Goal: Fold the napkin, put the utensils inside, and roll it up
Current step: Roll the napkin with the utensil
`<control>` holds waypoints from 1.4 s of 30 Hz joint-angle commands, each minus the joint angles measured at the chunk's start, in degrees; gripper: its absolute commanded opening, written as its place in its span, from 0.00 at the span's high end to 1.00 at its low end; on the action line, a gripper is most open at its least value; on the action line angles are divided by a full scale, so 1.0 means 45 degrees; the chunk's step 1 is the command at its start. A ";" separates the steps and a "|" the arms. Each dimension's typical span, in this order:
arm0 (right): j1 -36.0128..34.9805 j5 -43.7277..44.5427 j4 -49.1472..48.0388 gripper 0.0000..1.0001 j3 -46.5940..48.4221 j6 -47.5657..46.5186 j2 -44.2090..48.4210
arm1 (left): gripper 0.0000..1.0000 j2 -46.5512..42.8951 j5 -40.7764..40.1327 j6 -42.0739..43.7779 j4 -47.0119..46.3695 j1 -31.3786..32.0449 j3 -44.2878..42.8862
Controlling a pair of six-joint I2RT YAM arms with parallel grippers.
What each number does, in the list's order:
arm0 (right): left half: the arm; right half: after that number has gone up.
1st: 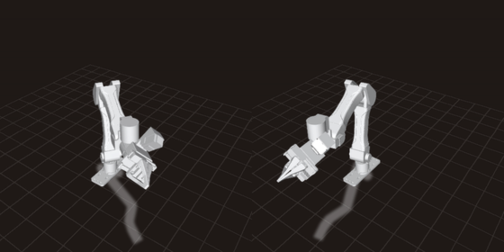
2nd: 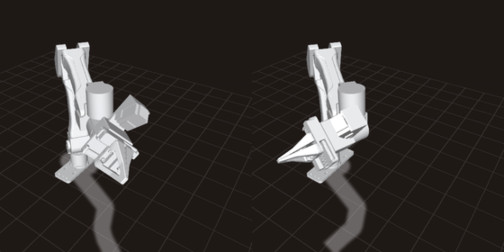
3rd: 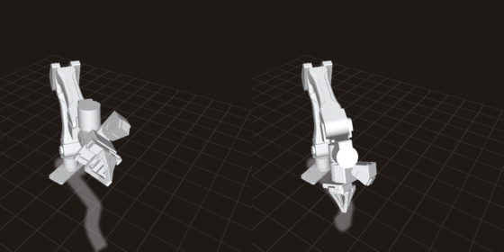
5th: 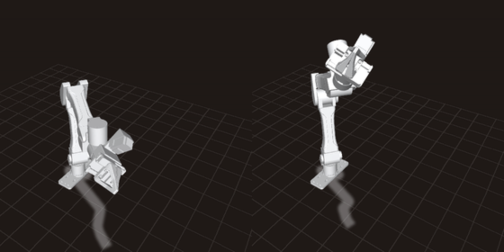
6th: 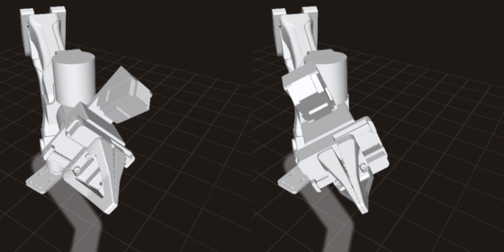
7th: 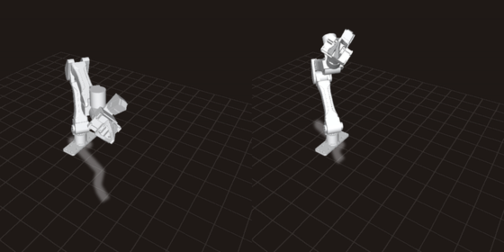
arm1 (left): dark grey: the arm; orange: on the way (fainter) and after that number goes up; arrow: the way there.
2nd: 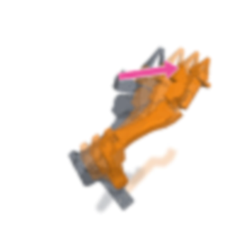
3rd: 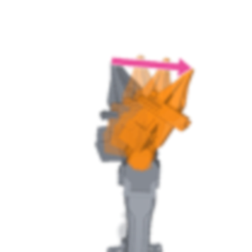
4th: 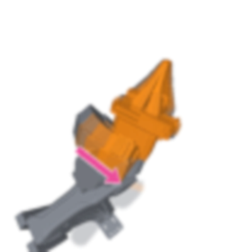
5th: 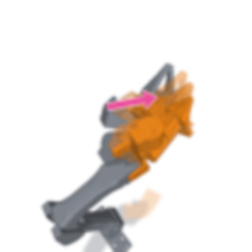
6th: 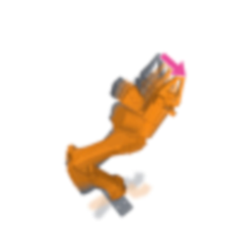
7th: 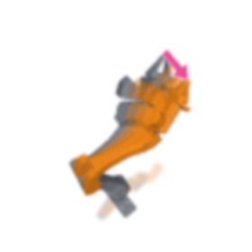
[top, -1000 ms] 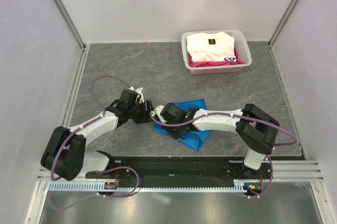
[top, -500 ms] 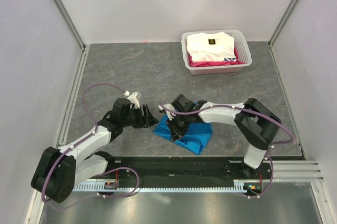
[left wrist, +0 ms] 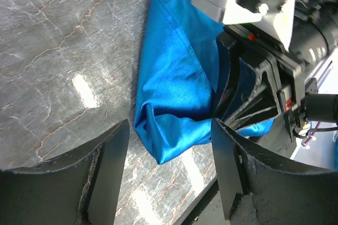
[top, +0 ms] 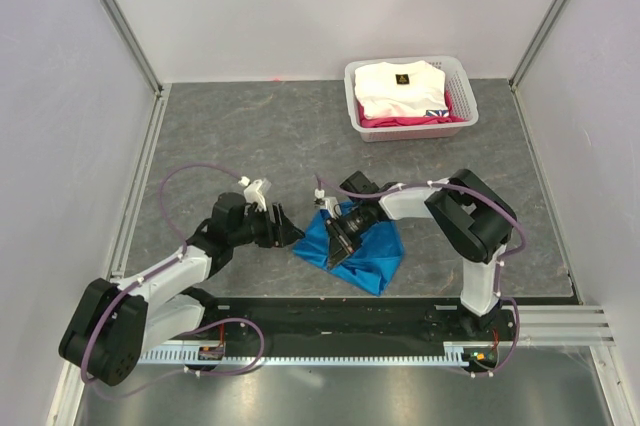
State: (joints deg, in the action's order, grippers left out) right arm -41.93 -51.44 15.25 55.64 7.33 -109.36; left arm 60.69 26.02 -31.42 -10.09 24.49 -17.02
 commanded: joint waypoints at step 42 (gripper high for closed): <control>0.1428 -0.2104 -0.0439 0.81 0.0468 -0.0165 -0.2475 | 0.69 0.2178 0.0604 0.0341 -0.2074 0.0417 -0.0164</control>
State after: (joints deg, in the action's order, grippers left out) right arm -35.77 -66.11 15.05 57.17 9.32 -118.15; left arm 69.25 30.09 -31.42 -15.68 26.17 -15.49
